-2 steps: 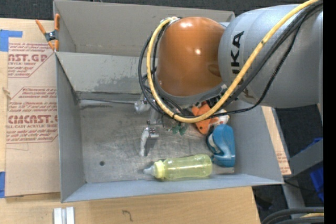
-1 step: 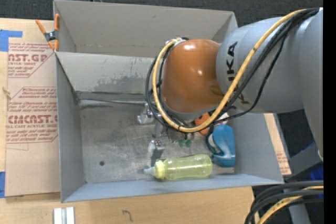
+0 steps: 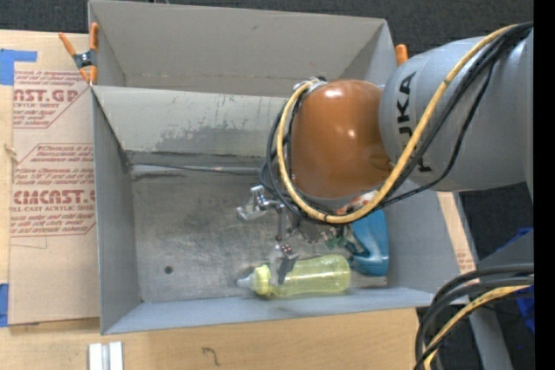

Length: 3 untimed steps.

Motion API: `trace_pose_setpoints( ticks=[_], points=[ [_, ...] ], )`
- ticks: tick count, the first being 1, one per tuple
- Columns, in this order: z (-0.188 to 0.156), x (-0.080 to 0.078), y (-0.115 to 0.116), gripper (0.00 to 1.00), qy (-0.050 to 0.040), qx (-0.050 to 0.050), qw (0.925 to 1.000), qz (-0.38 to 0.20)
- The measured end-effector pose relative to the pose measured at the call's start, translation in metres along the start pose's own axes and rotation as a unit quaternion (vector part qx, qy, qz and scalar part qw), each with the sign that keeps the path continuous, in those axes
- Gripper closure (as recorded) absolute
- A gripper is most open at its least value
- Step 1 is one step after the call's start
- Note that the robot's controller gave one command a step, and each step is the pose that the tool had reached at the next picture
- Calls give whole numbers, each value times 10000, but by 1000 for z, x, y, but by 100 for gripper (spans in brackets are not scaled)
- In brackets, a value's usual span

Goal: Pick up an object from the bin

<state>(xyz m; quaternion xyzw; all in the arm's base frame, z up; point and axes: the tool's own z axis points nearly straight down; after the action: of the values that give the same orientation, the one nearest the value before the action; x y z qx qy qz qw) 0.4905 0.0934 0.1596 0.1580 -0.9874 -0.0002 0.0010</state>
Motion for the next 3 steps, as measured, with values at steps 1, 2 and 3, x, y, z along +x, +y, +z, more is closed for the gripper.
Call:
trace_pose_setpoints(
  ticks=[1,2,3],
  points=[
    [22,24,-43,0,-13,3,9986,-530],
    [82,19,-54,0,-158,41,9921,-1244],
    [93,16,-55,100,-146,54,9907,-1350]
  ],
)
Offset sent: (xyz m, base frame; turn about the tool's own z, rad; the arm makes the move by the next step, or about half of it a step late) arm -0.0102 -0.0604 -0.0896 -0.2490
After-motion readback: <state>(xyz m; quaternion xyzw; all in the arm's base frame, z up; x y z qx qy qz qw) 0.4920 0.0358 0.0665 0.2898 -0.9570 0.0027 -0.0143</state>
